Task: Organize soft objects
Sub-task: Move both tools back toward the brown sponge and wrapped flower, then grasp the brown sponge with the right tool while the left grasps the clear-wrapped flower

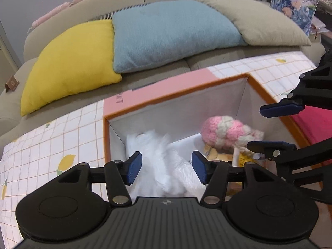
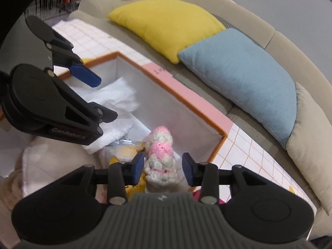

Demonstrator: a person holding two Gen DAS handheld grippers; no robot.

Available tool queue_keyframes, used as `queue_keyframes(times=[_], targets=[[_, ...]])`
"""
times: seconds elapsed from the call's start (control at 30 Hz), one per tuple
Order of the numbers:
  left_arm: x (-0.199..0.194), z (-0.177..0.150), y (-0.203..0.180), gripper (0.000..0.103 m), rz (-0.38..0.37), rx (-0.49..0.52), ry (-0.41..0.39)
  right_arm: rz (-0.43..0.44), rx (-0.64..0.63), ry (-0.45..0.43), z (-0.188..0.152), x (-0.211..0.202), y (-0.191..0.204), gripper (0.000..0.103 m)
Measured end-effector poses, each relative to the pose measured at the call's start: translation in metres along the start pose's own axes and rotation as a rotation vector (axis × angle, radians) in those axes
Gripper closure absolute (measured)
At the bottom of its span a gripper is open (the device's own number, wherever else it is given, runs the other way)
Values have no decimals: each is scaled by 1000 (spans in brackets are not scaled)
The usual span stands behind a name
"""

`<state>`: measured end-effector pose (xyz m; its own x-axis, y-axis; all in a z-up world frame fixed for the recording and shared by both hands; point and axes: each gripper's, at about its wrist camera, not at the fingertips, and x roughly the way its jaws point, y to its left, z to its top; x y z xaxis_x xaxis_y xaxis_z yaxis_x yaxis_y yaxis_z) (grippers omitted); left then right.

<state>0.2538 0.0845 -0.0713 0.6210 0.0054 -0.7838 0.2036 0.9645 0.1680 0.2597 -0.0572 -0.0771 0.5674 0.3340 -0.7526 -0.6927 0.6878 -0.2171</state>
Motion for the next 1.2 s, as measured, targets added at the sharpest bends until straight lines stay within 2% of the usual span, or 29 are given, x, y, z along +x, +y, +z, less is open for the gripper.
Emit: queue_keyframes(times=[0.23,0.4,0.6,0.83,0.97,1.2], targets=[[-46,0,-15,44,-56,-38,-88,5,122,-97,-10,-45,-7,61],[-85,0,-32,46,-121,-87,-180,-34,236,-183,-31,-88,-11,61],[-120,-6,-63,46,-216,-144,-270,-93,408,-266,-81,-139,-20,59],[-132,-21,-116,47,-303,-145,-287,-190,617,-255,-151,-169,-26,59],[-130,-26,-148,51,-361,-86,-260,-241,699,-226,-183,-175,-34,59],[-118,-7,-202,52,-369,135,-230,-296,767,-215,-217,-178,-56,59]])
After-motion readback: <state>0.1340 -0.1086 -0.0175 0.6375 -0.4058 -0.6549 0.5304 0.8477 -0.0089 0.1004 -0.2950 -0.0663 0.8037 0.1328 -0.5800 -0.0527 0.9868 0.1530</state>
